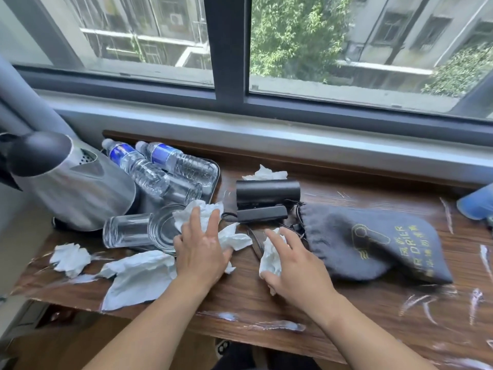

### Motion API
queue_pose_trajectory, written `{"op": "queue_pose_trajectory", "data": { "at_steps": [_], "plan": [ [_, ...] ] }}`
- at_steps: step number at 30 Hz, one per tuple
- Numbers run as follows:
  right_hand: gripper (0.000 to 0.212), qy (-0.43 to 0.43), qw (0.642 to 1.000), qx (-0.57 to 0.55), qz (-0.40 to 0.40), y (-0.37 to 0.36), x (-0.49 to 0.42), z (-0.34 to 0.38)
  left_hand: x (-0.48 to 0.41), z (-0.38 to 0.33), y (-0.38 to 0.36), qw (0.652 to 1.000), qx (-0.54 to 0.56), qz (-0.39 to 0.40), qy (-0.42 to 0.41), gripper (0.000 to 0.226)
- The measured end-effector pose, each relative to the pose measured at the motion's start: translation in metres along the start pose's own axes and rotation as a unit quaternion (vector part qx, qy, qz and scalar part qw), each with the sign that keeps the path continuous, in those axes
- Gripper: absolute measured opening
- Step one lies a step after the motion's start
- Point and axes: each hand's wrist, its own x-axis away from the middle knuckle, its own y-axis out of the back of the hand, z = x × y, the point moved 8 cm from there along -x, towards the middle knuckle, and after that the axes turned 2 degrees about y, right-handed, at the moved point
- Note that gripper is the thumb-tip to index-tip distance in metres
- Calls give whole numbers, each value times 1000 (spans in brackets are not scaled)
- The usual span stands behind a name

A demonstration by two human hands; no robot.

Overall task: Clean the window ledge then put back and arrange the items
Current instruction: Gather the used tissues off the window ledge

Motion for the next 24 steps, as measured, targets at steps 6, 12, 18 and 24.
{"op": "queue_pose_trajectory", "data": {
  "at_steps": [6, 12, 18, 24],
  "plan": [
    [53, 9, 1000, 18, -2, -9, -12, -6, -2, 11, 11, 998, 26, -61, 3, 70],
    [31, 50, 998, -34, -16, -14, -17, -8, 9, 15, 25, 987, 130, -90, -23, 62],
    [25, 87, 976, -174, -100, 16, -6, 2, 28, 9, 25, 975, 218, -47, -10, 68],
    [25, 160, 927, -284, -185, 46, 10, 43, 44, 1, 26, 960, 278, 21, -30, 67]
  ]
}}
